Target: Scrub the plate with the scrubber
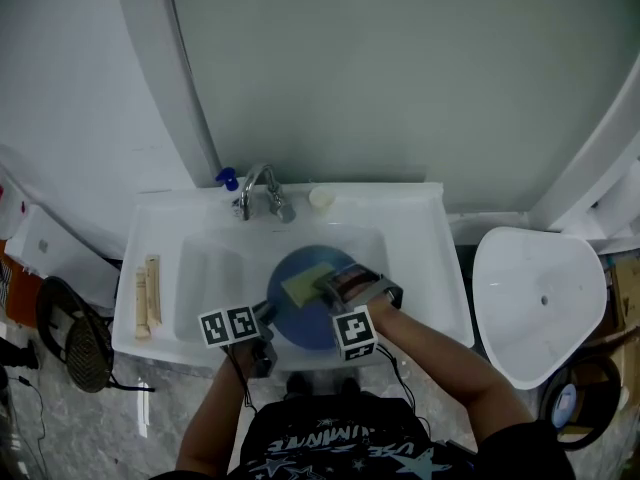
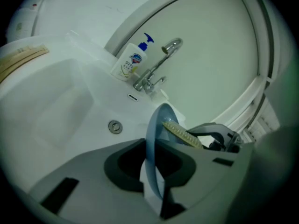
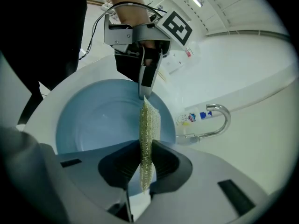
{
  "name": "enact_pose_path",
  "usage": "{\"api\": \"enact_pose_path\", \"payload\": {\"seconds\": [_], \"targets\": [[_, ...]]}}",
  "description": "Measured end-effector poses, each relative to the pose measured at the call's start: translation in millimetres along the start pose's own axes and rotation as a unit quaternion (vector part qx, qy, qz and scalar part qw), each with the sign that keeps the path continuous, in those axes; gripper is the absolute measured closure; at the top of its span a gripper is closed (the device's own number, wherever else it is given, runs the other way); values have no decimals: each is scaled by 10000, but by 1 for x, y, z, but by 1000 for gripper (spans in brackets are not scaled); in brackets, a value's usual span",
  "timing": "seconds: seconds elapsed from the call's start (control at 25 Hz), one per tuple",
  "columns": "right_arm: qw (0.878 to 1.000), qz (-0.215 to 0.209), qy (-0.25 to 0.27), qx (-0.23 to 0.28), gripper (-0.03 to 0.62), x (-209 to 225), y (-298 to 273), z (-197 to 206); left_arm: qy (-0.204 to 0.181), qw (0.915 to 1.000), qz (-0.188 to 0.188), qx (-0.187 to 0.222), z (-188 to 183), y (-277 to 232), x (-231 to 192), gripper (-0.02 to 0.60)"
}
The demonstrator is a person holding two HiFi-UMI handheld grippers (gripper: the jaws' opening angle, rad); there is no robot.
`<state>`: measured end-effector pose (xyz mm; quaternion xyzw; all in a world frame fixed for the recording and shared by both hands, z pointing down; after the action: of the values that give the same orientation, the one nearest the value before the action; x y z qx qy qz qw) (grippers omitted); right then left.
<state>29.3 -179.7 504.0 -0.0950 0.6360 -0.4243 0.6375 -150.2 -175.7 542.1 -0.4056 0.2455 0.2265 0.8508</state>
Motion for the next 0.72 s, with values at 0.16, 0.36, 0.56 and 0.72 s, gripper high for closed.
{"api": "enact_pose_path", "payload": {"seconds": [0.16, 0.36, 0.56, 0.72], "targets": [[9987, -33, 515, 29, 523, -3, -5, 1, -343, 9992, 112, -182, 3, 2, 6, 531], [9970, -68, 769, -55, 523, -7, -11, 4, -407, 9988, 130, -247, 2, 5, 5, 531], [9976, -101, 577, -370, 523, -10, -18, 12, -291, 9995, 88, -116, 2, 8, -3, 531], [9976, -206, 328, -569, 523, -16, -20, 19, -153, 9999, 38, 17, -1, 11, -9, 531]]}}
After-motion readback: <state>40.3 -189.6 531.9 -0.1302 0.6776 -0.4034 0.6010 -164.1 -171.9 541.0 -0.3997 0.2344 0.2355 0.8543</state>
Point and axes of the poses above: the fingertips, and each gripper's own axes: y backward along the fingers, x to its right, z out of its underside, the point moved 9 cm from there along y, backward along the fingers, and after that the axes turned 6 degrees about -y, right-handed, at the moved point
